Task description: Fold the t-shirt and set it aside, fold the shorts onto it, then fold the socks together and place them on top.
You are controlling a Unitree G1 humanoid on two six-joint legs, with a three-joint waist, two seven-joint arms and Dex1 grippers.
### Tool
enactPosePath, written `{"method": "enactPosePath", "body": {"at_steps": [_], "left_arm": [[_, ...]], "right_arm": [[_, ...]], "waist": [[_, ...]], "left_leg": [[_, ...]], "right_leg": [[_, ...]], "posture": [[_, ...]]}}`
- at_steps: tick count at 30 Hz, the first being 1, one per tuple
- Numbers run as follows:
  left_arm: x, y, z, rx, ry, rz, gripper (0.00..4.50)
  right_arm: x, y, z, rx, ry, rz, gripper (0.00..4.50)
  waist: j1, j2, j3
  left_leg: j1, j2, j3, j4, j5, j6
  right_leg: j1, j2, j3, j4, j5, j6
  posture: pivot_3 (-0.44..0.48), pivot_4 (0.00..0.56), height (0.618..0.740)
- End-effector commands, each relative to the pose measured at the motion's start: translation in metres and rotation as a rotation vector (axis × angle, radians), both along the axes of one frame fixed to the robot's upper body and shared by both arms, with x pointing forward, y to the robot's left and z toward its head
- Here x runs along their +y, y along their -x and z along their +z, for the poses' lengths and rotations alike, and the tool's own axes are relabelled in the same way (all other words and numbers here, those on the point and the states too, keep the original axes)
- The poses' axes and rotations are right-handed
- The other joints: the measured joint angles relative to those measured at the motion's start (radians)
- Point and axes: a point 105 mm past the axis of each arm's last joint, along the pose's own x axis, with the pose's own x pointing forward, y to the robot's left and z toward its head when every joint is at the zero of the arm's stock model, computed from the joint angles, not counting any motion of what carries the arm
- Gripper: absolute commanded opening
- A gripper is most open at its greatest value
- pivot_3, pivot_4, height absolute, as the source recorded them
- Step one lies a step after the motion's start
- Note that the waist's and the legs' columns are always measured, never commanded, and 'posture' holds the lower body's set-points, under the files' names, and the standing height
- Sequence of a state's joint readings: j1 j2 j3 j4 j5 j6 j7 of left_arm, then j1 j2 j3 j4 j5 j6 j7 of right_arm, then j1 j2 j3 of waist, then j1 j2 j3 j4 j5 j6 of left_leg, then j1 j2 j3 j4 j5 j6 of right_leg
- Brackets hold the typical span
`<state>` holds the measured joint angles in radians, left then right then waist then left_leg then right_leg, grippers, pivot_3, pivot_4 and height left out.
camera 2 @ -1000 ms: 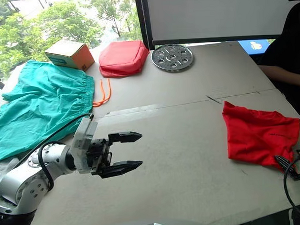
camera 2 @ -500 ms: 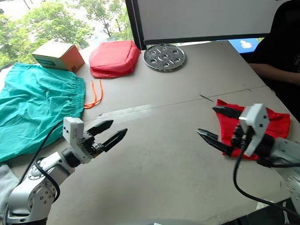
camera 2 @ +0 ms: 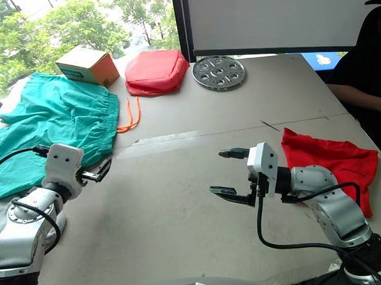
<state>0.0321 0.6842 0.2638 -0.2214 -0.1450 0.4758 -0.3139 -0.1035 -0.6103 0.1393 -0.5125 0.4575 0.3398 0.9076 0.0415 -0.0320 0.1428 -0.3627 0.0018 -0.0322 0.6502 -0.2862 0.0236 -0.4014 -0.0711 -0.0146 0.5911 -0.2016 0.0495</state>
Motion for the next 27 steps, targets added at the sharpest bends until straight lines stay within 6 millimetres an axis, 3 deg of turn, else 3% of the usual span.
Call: {"method": "enactPosePath", "body": {"at_steps": [1,4,7,11,14,15,20,22,23,27], "left_arm": [[0.017,-0.018,-0.013,0.083,-0.079,0.082,4.50],[0.021,-0.031,-0.026,0.167,-0.017,0.122,4.50],[0.026,-0.035,-0.039,0.268,0.132,0.141,3.20],[0.035,-0.036,-0.034,0.271,0.263,0.140,1.08],[0.031,-0.041,-0.017,0.197,0.359,0.046,0.03],[0.025,-0.045,-0.007,0.157,0.378,-0.008,0.03],[-0.054,-0.041,0.021,0.157,0.457,-0.396,0.03],[-0.096,-0.035,0.021,0.205,0.474,-0.532,0.03],[-0.127,-0.029,0.019,0.241,0.469,-0.637,0.03],[-0.192,-0.015,0.012,0.317,0.462,-0.847,0.03]], "right_arm": [[-0.013,-0.001,0.010,-0.063,-0.004,-0.082,4.44],[-0.016,0.003,0.014,-0.044,-0.040,-0.120,4.44],[-0.016,0.008,0.012,-0.050,-0.013,-0.129,4.50],[-0.017,0.008,0.014,-0.055,-0.011,-0.151,4.50],[-0.018,0.000,0.019,-0.062,-0.038,-0.181,4.50],[-0.017,-0.005,0.020,-0.062,-0.046,-0.188,4.50],[-0.016,-0.016,0.016,-0.041,-0.049,-0.205,4.50],[-0.021,-0.018,0.014,-0.032,-0.037,-0.233,4.50],[-0.025,-0.018,0.013,-0.030,-0.031,-0.250,4.50],[-0.036,-0.018,0.013,-0.022,-0.019,-0.302,4.50]], "waist": [[-0.003,-0.001,-0.001],[-0.002,0.001,-0.002],[-0.003,0.007,-0.005],[-0.008,0.009,-0.006],[-0.022,0.009,-0.006],[-0.024,0.009,-0.006],[-0.021,0.002,-0.005],[-0.018,0.000,-0.004],[-0.017,0.001,-0.004],[-0.011,0.000,-0.004]], "left_leg": [[0.000,0.000,0.000,0.000,0.000,0.000],[0.000,-0.001,0.000,-0.001,0.000,0.000],[0.004,0.000,-0.001,-0.001,0.000,0.000],[0.009,0.002,-0.001,-0.001,0.000,-0.001],[0.010,0.003,-0.001,-0.001,0.001,-0.001],[0.010,0.003,-0.001,-0.001,0.001,-0.001],[0.001,0.001,-0.004,-0.001,0.001,-0.002],[-0.002,-0.001,-0.004,0.000,0.003,-0.005],[-0.002,-0.002,-0.004,0.000,0.002,-0.004],[-0.001,-0.007,-0.003,0.000,-0.001,0.002]], "right_leg": [[0.000,0.000,0.000,0.000,0.001,-0.002],[0.000,0.000,0.000,0.000,0.001,-0.002],[0.004,0.001,-0.001,0.001,0.001,-0.002],[0.006,0.001,-0.002,0.004,-0.002,0.003],[0.006,0.001,-0.002,0.005,-0.002,0.003],[0.006,0.001,-0.003,0.005,-0.002,0.003],[0.003,0.000,-0.005,0.000,0.001,-0.002],[0.003,-0.001,-0.005,-0.001,0.002,-0.003],[0.003,-0.003,-0.004,-0.001,0.002,-0.003],[0.004,-0.008,-0.002,-0.002,0.002,-0.003]], "posture": [[0.000,0.150,0.740],[0.000,0.150,0.740],[0.000,0.150,0.740],[0.000,0.150,0.740],[0.000,0.150,0.740],[0.000,0.150,0.740],[0.000,0.150,0.740],[0.000,0.150,0.740],[0.000,0.150,0.740],[0.000,0.150,0.740]]}}
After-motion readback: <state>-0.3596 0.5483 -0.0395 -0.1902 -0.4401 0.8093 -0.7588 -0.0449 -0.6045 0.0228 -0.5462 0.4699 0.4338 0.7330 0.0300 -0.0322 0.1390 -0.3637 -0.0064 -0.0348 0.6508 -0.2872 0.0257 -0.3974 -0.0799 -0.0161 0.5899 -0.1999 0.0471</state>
